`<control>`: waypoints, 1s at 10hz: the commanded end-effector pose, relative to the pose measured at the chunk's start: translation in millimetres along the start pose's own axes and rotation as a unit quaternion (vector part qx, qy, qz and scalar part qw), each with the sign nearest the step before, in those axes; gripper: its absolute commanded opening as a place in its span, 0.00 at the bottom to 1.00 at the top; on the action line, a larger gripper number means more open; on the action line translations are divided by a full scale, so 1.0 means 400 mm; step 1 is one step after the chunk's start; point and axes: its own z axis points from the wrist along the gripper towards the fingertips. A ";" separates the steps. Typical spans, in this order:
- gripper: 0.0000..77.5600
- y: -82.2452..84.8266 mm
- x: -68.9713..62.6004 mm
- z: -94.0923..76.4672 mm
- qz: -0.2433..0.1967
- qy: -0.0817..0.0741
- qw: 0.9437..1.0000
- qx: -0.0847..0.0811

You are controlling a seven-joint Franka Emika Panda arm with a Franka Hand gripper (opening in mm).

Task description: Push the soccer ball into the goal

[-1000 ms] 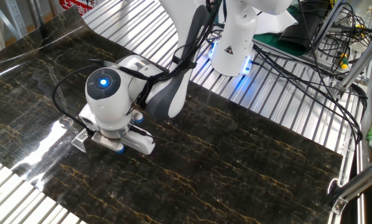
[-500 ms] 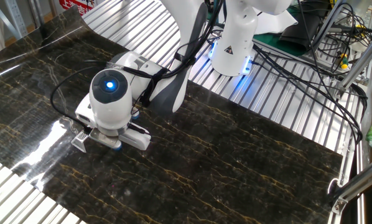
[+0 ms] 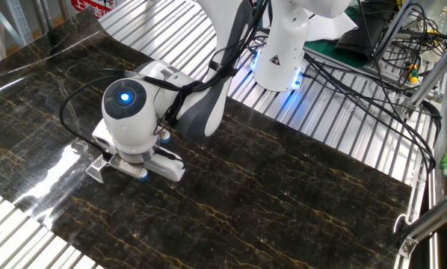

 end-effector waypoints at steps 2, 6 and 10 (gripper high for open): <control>0.00 0.020 0.003 -0.013 0.012 0.000 1.000 -0.018; 0.00 0.020 0.005 -0.018 0.011 0.000 1.000 -0.018; 0.00 0.018 -0.012 -0.023 0.042 -0.014 0.999 -0.015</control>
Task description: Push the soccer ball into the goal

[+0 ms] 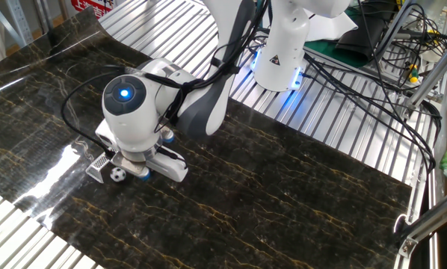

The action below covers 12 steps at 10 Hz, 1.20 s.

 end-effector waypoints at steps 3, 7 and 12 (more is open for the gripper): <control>0.00 -0.005 -0.077 0.003 0.043 -0.036 0.998 0.008; 0.00 -0.013 -0.122 0.002 0.051 -0.039 0.998 0.008; 0.00 -0.030 -0.124 0.007 0.047 -0.036 0.997 0.040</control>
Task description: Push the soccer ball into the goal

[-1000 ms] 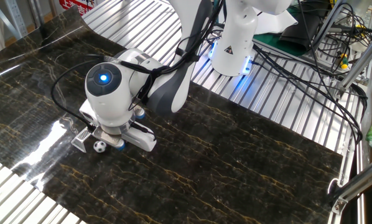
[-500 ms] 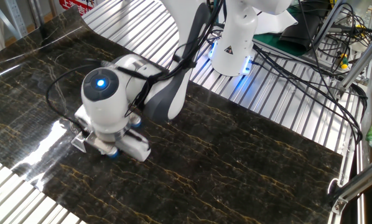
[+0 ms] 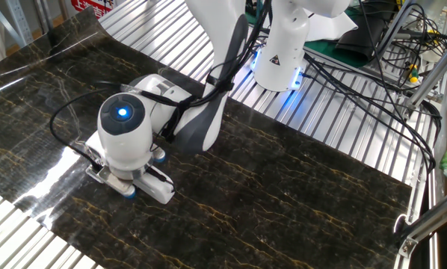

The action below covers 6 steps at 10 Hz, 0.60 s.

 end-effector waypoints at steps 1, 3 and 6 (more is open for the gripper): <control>0.00 -0.023 -0.005 0.006 -0.005 -0.003 1.000 -0.001; 0.00 -0.032 -0.005 0.011 -0.006 -0.003 1.000 0.002; 0.00 -0.060 -0.005 0.022 -0.048 -0.007 0.997 0.059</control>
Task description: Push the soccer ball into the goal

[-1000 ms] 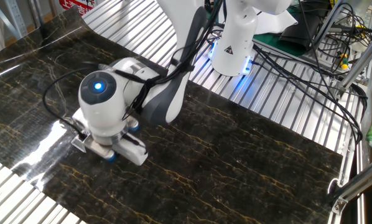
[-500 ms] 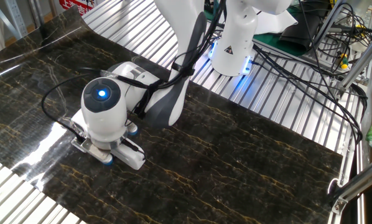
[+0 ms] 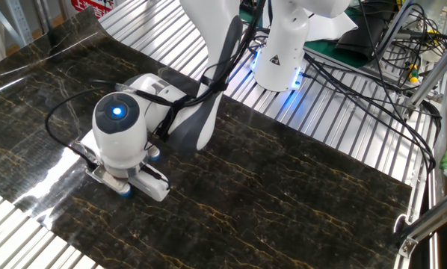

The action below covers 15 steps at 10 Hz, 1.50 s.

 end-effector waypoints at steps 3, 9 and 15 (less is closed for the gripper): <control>0.00 -0.075 0.001 0.023 -0.078 -0.016 0.993 0.081; 0.00 -0.083 -0.006 0.018 -0.079 -0.014 0.996 0.047; 0.00 -0.081 -0.007 0.018 -0.076 -0.012 0.996 0.039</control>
